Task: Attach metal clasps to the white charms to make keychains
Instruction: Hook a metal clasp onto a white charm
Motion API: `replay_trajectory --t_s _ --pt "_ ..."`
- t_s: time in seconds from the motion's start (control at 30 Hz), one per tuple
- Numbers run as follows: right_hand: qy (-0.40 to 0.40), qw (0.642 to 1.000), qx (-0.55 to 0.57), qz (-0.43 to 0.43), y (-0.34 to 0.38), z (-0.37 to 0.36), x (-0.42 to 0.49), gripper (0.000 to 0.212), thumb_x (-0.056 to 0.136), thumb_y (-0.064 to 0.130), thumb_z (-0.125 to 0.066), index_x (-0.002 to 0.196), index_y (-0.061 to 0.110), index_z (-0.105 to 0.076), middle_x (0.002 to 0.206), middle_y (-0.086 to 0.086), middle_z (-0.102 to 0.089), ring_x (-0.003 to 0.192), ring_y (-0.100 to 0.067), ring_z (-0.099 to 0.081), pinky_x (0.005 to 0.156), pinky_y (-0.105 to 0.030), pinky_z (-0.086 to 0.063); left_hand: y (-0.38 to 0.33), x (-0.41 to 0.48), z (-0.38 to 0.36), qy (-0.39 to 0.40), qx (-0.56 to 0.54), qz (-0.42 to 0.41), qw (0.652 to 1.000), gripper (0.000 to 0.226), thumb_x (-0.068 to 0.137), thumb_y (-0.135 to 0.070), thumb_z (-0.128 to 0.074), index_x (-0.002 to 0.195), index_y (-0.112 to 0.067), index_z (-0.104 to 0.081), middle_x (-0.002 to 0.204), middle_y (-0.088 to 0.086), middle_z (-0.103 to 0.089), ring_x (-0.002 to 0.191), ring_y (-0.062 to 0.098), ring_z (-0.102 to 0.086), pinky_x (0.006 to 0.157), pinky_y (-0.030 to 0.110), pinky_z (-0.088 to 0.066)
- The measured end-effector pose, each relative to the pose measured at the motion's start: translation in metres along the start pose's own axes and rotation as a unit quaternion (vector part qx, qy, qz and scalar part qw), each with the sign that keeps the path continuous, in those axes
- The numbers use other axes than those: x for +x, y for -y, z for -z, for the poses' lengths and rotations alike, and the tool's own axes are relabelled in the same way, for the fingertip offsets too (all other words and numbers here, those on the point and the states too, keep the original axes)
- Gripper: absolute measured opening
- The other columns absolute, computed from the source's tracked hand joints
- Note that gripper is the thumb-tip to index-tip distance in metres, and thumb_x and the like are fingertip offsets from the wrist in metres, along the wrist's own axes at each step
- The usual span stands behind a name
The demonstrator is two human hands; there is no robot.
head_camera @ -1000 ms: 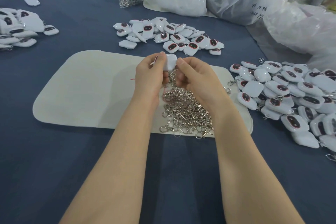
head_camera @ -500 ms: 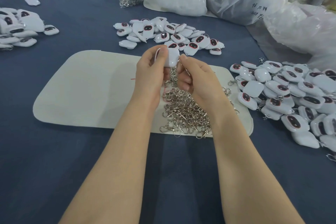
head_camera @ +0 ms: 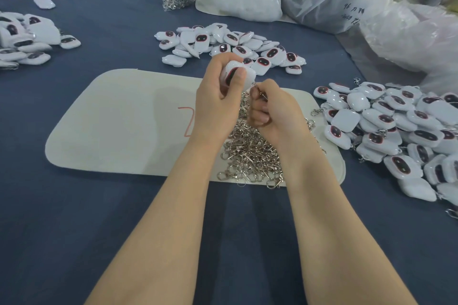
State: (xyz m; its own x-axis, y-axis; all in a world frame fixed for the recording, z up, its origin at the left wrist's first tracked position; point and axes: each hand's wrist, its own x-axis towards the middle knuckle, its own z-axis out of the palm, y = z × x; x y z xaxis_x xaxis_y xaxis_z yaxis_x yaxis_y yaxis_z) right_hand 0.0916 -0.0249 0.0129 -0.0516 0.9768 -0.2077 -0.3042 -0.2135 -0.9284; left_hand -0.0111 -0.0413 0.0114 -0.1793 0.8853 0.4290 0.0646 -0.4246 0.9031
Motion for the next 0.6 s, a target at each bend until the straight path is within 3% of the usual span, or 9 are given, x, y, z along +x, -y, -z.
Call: replay_trajectory --t_s 0.2,0.33,0.37,0.43,0.5,0.6 --pt "-0.032 0.999 -0.023 -0.014 0.002 0.003 0.000 0.032 0.090 0.013 -0.038 0.058 0.014 -0.043 0.038 0.007 -0.021 0.031 -0.010 -0.016 0.035 -0.016 -0.021 0.000 -0.002 0.000 0.039 0.078 -0.082 0.993 0.011 0.094 -0.015 -0.054 0.102 -0.023 -0.055 0.089 -0.017 -0.056 0.072 0.002 -0.048 0.068 0.016 -0.042" --pt "-0.059 0.996 -0.059 -0.021 0.004 0.005 0.001 0.034 0.089 0.014 -0.039 0.056 0.015 -0.043 0.038 0.007 -0.025 0.029 -0.010 -0.019 0.035 -0.014 -0.021 0.002 -0.002 -0.003 0.053 0.135 -0.109 0.983 0.015 0.094 -0.018 -0.054 0.108 -0.017 -0.058 0.091 -0.016 -0.057 0.079 0.007 -0.053 0.074 0.022 -0.044" --pt "-0.060 0.995 -0.075 -0.009 0.003 0.005 0.001 0.033 0.090 0.014 -0.041 0.056 0.014 -0.045 0.037 0.007 -0.028 0.029 -0.010 -0.022 0.036 -0.015 -0.022 0.002 -0.002 -0.003 0.042 0.123 -0.095 0.987 0.013 0.094 -0.019 -0.054 0.107 -0.019 -0.057 0.089 -0.016 -0.057 0.075 0.004 -0.051 0.071 0.020 -0.044" --pt "-0.051 0.992 -0.113 0.030 0.002 0.004 0.000 0.030 0.091 0.013 -0.046 0.062 0.012 -0.055 0.040 0.005 -0.042 0.033 -0.010 -0.038 0.040 -0.020 -0.038 0.004 0.000 -0.001 0.002 0.081 -0.038 0.996 0.008 0.094 -0.021 -0.053 0.102 -0.023 -0.055 0.087 -0.017 -0.057 0.074 0.006 -0.053 0.071 0.022 -0.046" --pt "-0.020 0.986 -0.147 0.072 0.001 0.002 -0.002 0.024 0.092 0.012 -0.049 0.074 0.012 -0.065 0.057 0.000 -0.060 0.051 -0.012 -0.057 0.059 -0.029 -0.053 0.006 0.004 0.002 -0.036 0.037 0.045 0.998 0.005 0.095 -0.021 -0.053 0.095 -0.026 -0.054 0.087 -0.012 -0.057 0.075 0.014 -0.055 0.072 0.031 -0.049" --pt "0.002 0.977 -0.183 0.106 0.001 0.006 -0.002 0.019 0.095 0.013 -0.053 0.084 0.016 -0.068 0.078 -0.005 -0.067 0.073 -0.014 -0.063 0.077 -0.033 -0.055 0.008 0.008 0.005 -0.053 -0.027 0.140 0.988 0.006 0.096 -0.020 -0.054 0.092 -0.024 -0.056 0.085 -0.002 -0.057 0.059 0.006 -0.052 0.059 0.023 -0.045"
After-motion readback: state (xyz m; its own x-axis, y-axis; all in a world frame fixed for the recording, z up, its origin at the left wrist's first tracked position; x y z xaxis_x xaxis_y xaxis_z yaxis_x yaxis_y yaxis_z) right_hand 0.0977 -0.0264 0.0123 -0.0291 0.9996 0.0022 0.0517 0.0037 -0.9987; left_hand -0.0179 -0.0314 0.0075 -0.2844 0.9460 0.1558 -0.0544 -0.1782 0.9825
